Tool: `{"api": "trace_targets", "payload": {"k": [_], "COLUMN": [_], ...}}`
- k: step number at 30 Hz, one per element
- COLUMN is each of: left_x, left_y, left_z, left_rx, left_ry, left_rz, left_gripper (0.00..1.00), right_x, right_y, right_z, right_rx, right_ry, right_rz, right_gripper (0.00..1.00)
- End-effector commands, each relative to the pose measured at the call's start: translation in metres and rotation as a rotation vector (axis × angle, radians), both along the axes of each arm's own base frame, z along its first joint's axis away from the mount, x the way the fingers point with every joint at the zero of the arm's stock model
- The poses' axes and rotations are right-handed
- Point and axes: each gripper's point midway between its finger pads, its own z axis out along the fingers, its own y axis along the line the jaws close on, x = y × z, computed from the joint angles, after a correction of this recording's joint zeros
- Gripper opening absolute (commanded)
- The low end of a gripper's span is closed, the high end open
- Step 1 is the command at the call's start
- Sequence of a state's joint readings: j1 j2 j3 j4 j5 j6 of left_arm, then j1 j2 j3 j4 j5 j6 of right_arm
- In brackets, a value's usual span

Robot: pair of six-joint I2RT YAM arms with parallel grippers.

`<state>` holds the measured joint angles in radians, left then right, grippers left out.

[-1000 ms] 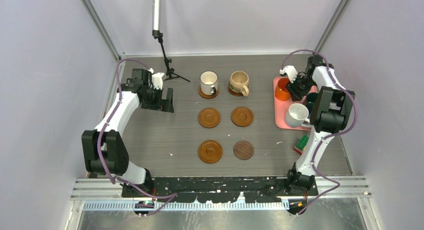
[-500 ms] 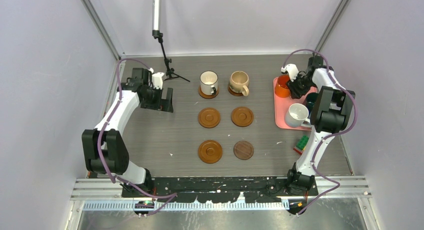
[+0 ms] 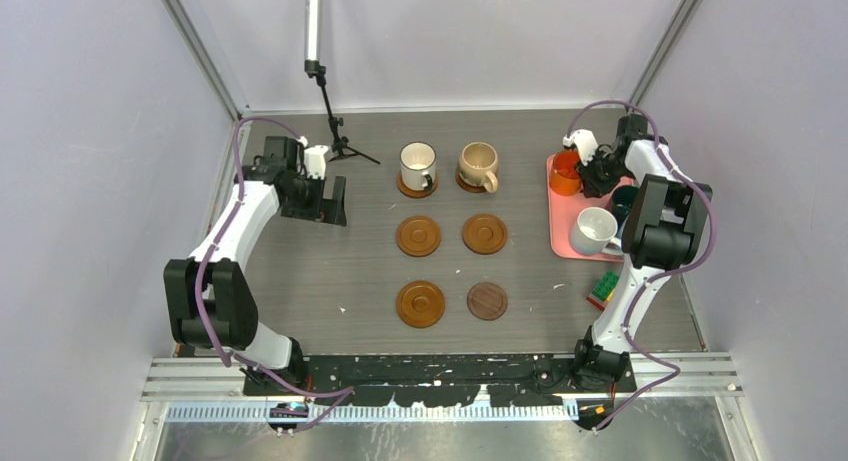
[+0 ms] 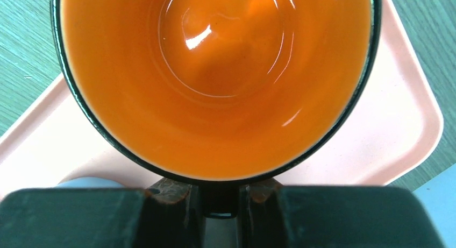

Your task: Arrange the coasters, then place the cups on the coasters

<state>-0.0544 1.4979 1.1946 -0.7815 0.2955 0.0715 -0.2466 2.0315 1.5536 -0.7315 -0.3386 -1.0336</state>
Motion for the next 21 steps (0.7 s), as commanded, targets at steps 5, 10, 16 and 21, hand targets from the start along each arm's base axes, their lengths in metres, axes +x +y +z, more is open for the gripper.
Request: {"api": "trace_targets", "payload": {"k": [5,10,16,21], "left_x": [0.004,0.001,-0.002,-0.005], "left_y": [-0.004,-0.005,-0.006,-0.007], "left_z": [0.01,0.009,0.011,0.011], "left_rx": [-0.015,-0.018,-0.023,-0.036], "left_ry": [-0.05,-0.05,-0.061,-0.08], "left_rz": [-0.017,-0.025,-0.028,-0.008], "left_gripper": [1.0,1.0,1.0,1.0], "right_x": [0.027,0.036,0.038,0.027], "right_y": [0.027,0.038,0.07,0.123], "right_z": [0.08,0.105,0.141,0.173], "right_rx": [0.133,0.198,0.235,0.271], "right_ry": [-0.21,-0.268,-0.301,-0.317], "right_rz": [-0.08,-0.136,-0.17,-0.234], "right_gripper": [0.0,0.01,0.01,0.0]}}
